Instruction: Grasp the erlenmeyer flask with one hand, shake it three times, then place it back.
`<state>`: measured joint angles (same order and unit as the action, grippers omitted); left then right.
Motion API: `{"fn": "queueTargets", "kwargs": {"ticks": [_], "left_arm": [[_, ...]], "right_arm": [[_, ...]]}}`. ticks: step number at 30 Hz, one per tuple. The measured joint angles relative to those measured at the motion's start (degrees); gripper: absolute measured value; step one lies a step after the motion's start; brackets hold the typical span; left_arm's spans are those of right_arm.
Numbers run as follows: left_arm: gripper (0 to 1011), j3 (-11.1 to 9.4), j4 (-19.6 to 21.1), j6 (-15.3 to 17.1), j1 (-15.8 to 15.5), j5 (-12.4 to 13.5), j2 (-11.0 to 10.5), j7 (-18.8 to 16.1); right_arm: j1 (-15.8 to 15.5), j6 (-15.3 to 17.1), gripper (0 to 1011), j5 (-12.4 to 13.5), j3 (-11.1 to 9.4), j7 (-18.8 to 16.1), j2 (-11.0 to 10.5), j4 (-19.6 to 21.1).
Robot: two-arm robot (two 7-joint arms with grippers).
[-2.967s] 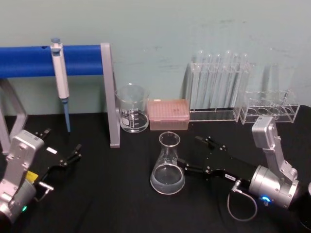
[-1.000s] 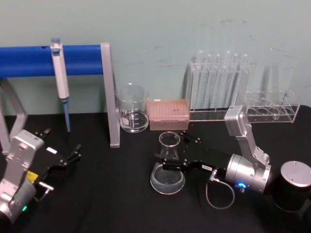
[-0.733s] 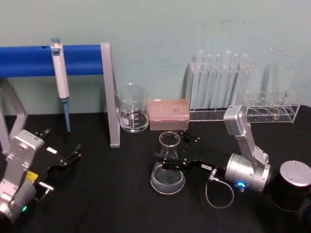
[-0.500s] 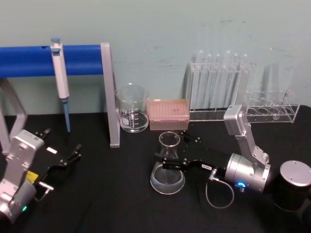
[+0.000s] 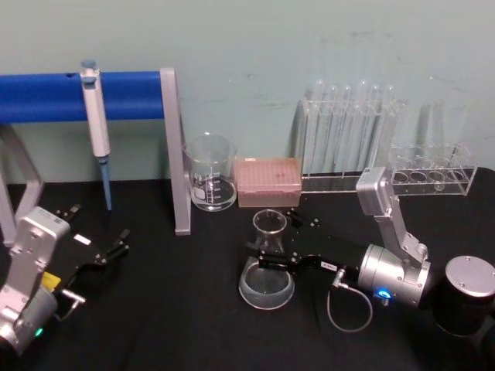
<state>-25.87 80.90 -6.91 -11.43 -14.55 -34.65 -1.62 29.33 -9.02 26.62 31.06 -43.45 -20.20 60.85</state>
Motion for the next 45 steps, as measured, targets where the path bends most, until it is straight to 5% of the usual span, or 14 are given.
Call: {"fn": "queueTargets", "kwargs": {"ticks": [14, 18, 45], "left_arm": [[1001, 0.00, 0.00, 0.00, 0.00, 0.00, 0.00, 0.00], [1001, 0.00, 0.00, 0.00, 0.00, 0.00, 0.00, 0.00], [1001, 0.00, 0.00, 0.00, 0.00, 0.00, 0.00, 0.00]], "right_arm": [[0.00, 0.00, 624, 0.03, 0.00, 0.00, 0.00, 0.00], [0.00, 0.00, 462, 0.03, 0.00, -0.01, 0.00, 0.00], [-0.79, 0.87, 457, 0.47, -0.51, 0.66, -0.57, 2.11]]}}
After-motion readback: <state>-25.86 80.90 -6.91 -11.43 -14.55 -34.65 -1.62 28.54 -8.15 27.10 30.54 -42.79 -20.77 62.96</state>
